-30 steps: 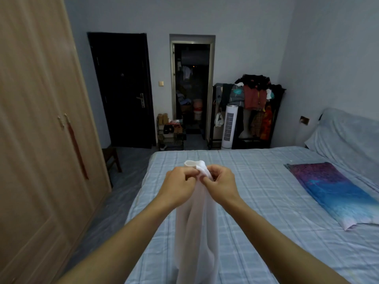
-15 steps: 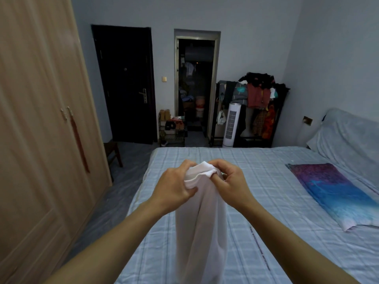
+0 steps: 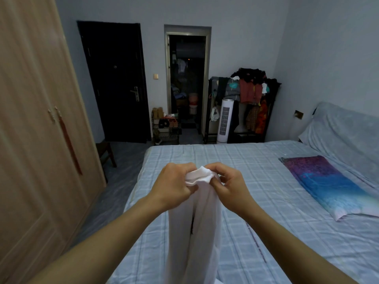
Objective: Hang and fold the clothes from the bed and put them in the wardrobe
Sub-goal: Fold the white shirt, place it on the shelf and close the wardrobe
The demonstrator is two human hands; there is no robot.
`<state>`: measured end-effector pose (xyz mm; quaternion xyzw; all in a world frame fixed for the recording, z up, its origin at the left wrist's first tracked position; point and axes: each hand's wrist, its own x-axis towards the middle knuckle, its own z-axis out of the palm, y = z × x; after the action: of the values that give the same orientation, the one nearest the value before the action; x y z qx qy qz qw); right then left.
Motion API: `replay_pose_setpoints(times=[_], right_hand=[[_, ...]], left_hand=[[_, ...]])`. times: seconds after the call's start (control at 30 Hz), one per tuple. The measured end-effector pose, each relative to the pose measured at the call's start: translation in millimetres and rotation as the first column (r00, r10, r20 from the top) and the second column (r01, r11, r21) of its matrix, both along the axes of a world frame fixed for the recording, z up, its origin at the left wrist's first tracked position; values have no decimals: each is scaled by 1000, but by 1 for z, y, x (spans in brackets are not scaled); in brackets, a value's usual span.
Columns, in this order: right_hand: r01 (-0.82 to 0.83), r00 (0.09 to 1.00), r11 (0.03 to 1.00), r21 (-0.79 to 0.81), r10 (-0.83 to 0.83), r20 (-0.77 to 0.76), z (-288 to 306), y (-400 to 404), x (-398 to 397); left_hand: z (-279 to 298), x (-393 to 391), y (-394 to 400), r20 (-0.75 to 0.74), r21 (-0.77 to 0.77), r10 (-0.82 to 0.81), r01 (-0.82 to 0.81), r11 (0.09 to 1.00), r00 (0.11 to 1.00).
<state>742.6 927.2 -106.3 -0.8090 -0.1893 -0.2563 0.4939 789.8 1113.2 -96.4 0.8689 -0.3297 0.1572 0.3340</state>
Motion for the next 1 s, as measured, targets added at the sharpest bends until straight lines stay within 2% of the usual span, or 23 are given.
replay_pose_setpoints(times=[0.23, 0.37, 0.53, 0.63, 0.7, 0.83, 1.0], right_hand=[[61, 993, 998, -33, -58, 101, -24, 9, -9], [149, 989, 989, -2, -149, -11, -58, 12, -15], [205, 970, 978, 39, -198, -143, -97, 8, -17], [280, 951, 949, 143, -253, -178, -106, 11, -22], [291, 954, 941, 174, -272, -124, -105, 13, -23], [239, 968, 967, 86, -244, 59, -102, 17, -23], [283, 958, 957, 66, -286, 32, -101, 23, -22]], left_hand=[[1, -5, 3, 79, 94, 36, -43, 995, 996], [4, -8, 6, 19, 52, 38, -39, 998, 999], [22, -6, 11, 30, 25, 23, -24, 999, 999], [31, -7, 16, 42, -24, 44, -43, 999, 998], [36, -8, 17, 35, -39, 61, -59, 997, 998], [38, -10, 19, 46, -36, 62, -61, 998, 997], [34, -13, 17, 30, -32, 76, -75, 997, 997]])
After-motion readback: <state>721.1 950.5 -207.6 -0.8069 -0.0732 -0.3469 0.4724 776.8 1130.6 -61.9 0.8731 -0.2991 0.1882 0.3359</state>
